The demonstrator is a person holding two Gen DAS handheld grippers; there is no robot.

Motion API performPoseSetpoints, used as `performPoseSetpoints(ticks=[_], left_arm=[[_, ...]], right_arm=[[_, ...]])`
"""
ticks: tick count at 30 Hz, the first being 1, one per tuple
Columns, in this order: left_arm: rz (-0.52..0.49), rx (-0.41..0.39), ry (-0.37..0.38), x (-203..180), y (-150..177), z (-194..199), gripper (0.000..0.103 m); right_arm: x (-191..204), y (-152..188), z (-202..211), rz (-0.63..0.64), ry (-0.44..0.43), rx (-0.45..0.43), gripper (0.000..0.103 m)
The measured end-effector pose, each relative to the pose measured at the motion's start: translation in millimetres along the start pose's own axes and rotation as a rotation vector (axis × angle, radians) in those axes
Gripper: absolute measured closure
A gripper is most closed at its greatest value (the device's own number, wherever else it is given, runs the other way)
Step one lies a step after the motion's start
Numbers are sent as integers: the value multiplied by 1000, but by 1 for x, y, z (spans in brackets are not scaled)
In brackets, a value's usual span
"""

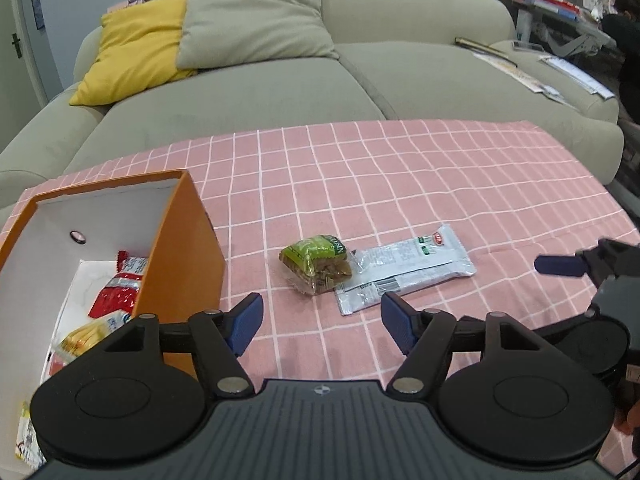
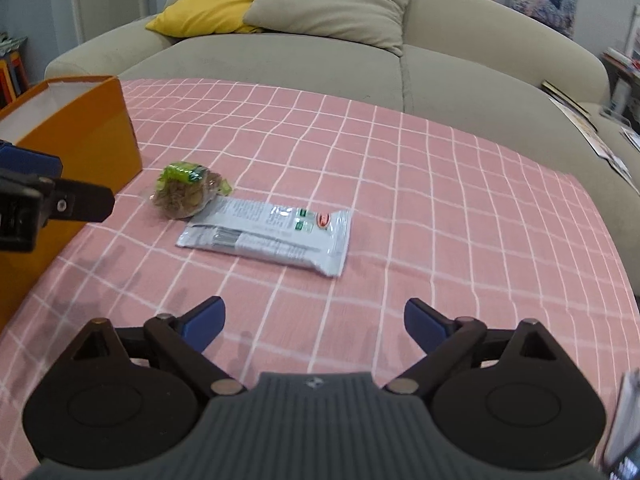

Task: Organize snacks
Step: 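Grasp the green-wrapped cake with the left tool while the right tool grasps the white packet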

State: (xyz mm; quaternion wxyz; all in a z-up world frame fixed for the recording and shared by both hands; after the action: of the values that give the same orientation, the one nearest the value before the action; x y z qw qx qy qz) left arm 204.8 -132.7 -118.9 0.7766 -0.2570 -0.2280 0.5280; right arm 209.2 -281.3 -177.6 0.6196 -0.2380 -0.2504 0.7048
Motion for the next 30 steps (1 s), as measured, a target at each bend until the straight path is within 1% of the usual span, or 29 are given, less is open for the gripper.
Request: performPoseSetpoints(ticks=[4, 7, 9, 13, 17, 20, 23, 26, 30], left_arm=[[-45, 19, -10, 0, -8, -17, 25], [-65, 39, -13, 3, -13, -30, 31], [-75, 54, -17, 4, -17, -38, 34], [-107, 73, -26, 4, -21, -53, 40], [-129, 97, -30, 5, -22, -66, 50], [-129, 110, -31, 8, -21, -74, 57], [-120, 117, -27, 12, -21, -80, 61], [-112, 123, -12, 14, -22, -84, 69], [-103, 116, -3, 14, -22, -85, 73]], right_arm=[[1, -10, -16, 104, -30, -18, 11], [3, -17, -31, 207, -45, -27, 7], [1, -24, -40, 245, -56, -37, 7], [1, -36, -55, 266, -108, -37, 4], [5, -38, -64, 307, -160, -37, 4], [7, -38, -70, 327, -198, -39, 4], [8, -40, -72, 352, -238, -45, 4], [14, -42, -76, 383, -265, -34, 4], [16, -37, -80, 380, -280, -10, 5]])
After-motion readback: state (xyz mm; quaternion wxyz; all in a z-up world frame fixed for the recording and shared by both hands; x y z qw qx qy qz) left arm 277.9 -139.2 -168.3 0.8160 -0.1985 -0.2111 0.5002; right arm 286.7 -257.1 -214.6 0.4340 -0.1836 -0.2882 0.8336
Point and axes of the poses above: each gripper's, at about its wrist camera, not at the fingertips, and z roughly against the way its jaws point, x to its left, y to its underside, the point moved 3 cm from there along -z, roughly the way its jaws point, and after that the axes turned 3 degrees about -z, right-handed, at the moved point
